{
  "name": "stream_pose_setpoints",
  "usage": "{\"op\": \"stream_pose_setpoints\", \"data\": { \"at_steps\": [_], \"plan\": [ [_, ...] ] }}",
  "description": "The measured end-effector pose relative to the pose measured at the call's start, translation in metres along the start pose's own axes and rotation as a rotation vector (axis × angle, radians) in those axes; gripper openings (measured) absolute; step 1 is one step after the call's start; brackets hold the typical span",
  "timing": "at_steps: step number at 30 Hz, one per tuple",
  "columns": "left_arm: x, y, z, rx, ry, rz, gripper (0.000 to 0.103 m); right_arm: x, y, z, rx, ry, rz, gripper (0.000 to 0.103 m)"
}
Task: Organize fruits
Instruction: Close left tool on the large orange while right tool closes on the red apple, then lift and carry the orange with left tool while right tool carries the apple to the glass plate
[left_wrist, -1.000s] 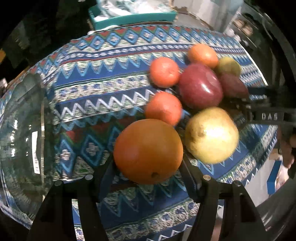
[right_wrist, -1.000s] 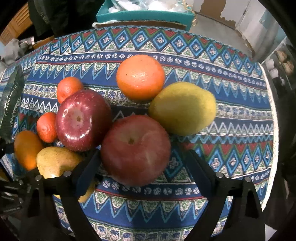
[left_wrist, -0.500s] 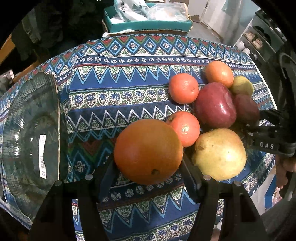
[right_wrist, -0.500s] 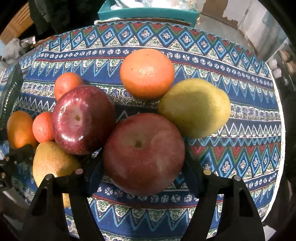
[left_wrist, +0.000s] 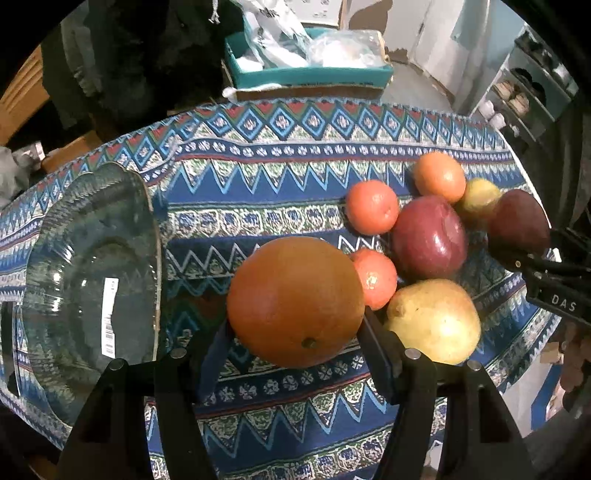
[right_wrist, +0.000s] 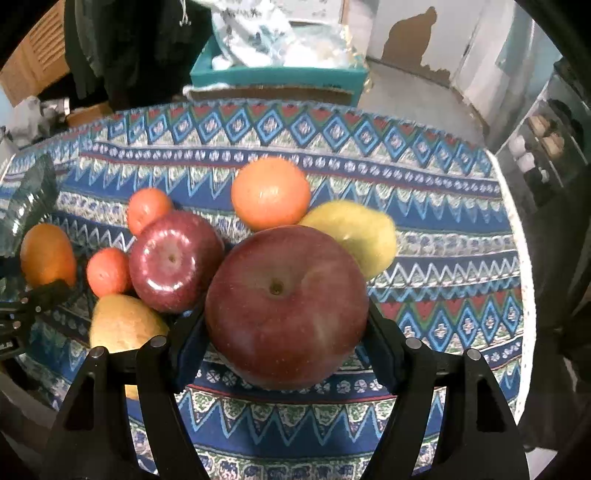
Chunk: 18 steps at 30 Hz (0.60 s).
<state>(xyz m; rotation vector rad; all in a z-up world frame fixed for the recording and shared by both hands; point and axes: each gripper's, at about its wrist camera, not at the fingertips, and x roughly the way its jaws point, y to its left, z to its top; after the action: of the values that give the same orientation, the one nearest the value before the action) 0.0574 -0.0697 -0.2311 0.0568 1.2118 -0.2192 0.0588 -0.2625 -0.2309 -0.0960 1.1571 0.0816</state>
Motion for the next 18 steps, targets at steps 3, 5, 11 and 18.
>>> {"op": "stream_pose_setpoints", "data": {
  "at_steps": [3, 5, 11, 18],
  "plan": [
    [-0.01, 0.001, 0.001, -0.002, -0.026, 0.004, 0.068, -0.014, -0.006, 0.007, -0.005, -0.032, -0.01, 0.074],
    [-0.017, 0.0, 0.002, 0.0, -0.044, 0.009, 0.068, -0.023, -0.004, 0.009, -0.008, -0.055, -0.011, 0.074],
    [-0.042, -0.002, 0.006, 0.006, -0.109, 0.015, 0.067, -0.057, -0.003, 0.012, -0.014, -0.133, -0.005, 0.074],
    [-0.073, -0.001, 0.012, -0.008, -0.185, -0.008, 0.068, -0.089, 0.004, 0.019, -0.03, -0.224, -0.008, 0.074]
  ]
}}
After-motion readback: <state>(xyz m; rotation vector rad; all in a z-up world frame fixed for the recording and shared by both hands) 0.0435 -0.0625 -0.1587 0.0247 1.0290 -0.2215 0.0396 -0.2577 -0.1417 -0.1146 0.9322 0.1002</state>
